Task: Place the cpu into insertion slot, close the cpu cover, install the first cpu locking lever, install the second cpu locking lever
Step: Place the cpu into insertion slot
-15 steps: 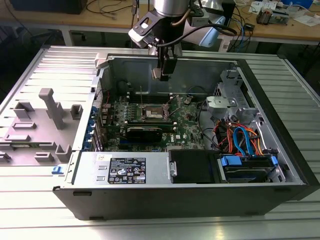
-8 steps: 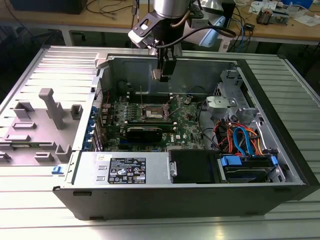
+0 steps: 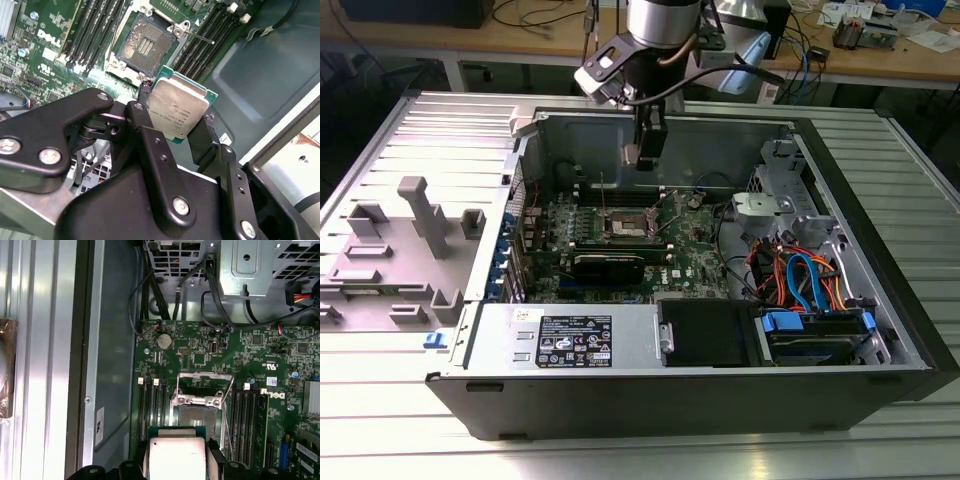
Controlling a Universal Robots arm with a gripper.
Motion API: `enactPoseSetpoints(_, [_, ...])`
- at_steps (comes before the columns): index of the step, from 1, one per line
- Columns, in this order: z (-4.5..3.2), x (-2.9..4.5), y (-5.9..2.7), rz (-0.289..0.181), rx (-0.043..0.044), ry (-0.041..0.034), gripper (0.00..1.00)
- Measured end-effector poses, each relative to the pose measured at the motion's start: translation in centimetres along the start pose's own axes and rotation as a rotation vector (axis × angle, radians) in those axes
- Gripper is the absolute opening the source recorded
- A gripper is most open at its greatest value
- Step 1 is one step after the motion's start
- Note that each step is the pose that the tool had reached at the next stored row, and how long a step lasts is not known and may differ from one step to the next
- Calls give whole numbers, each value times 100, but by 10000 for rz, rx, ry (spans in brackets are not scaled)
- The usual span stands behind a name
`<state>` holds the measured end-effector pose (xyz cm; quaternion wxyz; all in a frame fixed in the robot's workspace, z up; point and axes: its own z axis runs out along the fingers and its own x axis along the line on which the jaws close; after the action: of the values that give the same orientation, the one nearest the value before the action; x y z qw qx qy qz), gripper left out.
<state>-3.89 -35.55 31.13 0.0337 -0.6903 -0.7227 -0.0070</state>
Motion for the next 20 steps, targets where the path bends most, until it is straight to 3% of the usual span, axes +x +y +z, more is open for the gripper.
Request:
enactPoseSetpoints(7, [99, -7, 4, 735, 12, 28, 55])
enactPoseSetpoints(11, [125, -62, 2, 774, -1, 17, 55])
enactPoseSetpoints(13, [137, -84, -15, 770, -104, 16, 55])
enactPoseSetpoints(14, [145, -94, -32, 761, -233, 16, 55])
enactPoseSetpoints(16, [153, -99, -53, 754, -372, 13, 55])
enactPoseSetpoints(20, [186, -122, -82, 746, -499, 12, 55])
